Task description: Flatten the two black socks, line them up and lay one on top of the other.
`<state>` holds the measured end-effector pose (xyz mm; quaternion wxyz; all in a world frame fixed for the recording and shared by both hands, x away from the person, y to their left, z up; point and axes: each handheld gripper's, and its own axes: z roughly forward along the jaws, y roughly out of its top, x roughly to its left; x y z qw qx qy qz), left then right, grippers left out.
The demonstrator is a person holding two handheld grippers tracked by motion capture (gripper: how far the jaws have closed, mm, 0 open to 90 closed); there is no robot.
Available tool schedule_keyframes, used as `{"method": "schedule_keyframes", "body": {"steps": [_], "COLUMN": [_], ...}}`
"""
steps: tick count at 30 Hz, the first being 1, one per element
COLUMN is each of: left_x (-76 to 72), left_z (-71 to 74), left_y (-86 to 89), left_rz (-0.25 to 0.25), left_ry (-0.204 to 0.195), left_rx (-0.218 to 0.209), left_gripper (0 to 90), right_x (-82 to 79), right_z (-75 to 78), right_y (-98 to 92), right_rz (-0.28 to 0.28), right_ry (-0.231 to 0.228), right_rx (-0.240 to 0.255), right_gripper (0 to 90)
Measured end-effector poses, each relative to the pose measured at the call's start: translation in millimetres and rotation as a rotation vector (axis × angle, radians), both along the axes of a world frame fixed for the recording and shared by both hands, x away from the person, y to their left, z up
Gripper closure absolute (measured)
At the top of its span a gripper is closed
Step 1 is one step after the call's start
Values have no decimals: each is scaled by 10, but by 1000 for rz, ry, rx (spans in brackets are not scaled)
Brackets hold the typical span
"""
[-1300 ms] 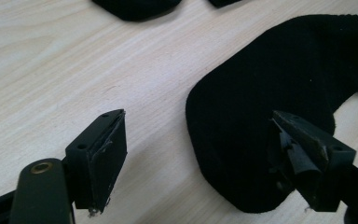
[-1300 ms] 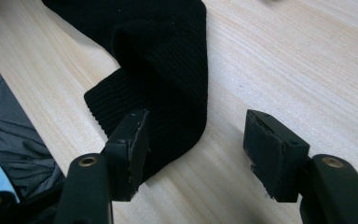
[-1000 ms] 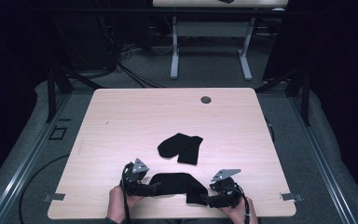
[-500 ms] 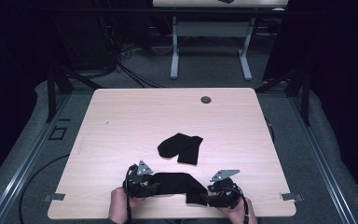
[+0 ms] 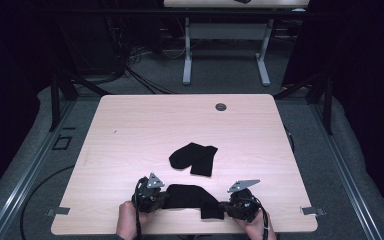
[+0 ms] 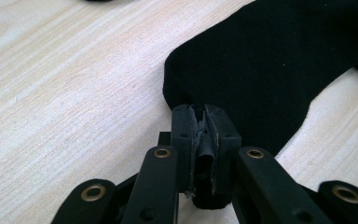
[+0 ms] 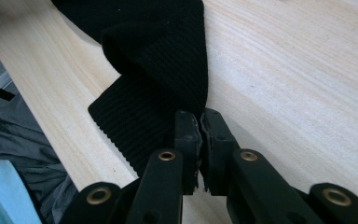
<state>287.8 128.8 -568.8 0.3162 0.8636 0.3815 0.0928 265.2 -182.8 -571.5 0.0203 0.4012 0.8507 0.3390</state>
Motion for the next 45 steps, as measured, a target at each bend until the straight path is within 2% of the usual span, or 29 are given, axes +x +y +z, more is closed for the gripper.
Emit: {"method": "schedule_keyframes", "body": {"steps": [2,6,7,10,12,14,17,18,21,22,23,25,26,27,31,33,35,38,40,41,42,45], "left_x": [12,21,26,38,53,64,92,100,123,131,136,156,163,166,160,155,148,133,109,95,83,89], "left_z": [8,35,51,96,133,172,267,288,362,379,380,351,322,300,188,152,124,97,112,126,135,167], "left_y": [2,0,1,-10,-22,-41,-90,-104,-161,-172,-184,-176,-165,-154,-85,-45,-7,40,78,98,122,197], "left_rz": [-1,-8,-16,-30,-36,-38,-48,-52,-62,-67,-66,-66,-59,-55,-34,-28,-23,12,45,57,77,125], "left_ry": [8,11,16,24,25,17,14,8,-2,-2,-4,9,11,16,45,54,57,54,29,21,2,-21], "left_rx": [-8,-26,-34,-54,-87,-106,-144,-146,-148,-138,-134,-114,-109,-105,-96,-88,-87,-85,-78,-78,-86,-81], "left_gripper": [840,844,844,844,845,845,845,845,843,843,842,839,837,836,831,824,800,683,547,513,470,355], "right_x": [4,20,21,36,48,67,86,95,90,80,74,72,72,68,7,-19,-41,-42,-53,-58,-66,-73], "right_z": [15,63,75,171,243,325,458,515,625,653,669,638,610,563,359,309,264,242,241,247,263,300], "right_y": [-1,-29,-34,-76,-97,-119,-118,-114,-101,-99,-101,-102,-108,-112,-90,-82,-79,-102,-126,-146,-174,-261], "right_rz": [4,-9,-14,-23,-22,-21,-25,-22,-14,-10,3,26,52,73,153,174,187,205,204,210,208,186], "right_ry": [-8,-53,-67,-127,-174,-224,-326,-381,-510,-547,-559,-531,-490,-449,-328,-293,-256,-218,-193,-176,-171,-156], "right_rx": [-17,-65,-64,-119,-159,-198,-271,-303,-388,-408,-408,-399,-394,-366,-312,-313,-292,-257,-232,-210,-195,-133], "right_gripper": [869,871,871,871,871,871,871,870,866,865,863,845,841,833,809,780,754,690,608,582,570,484]}}
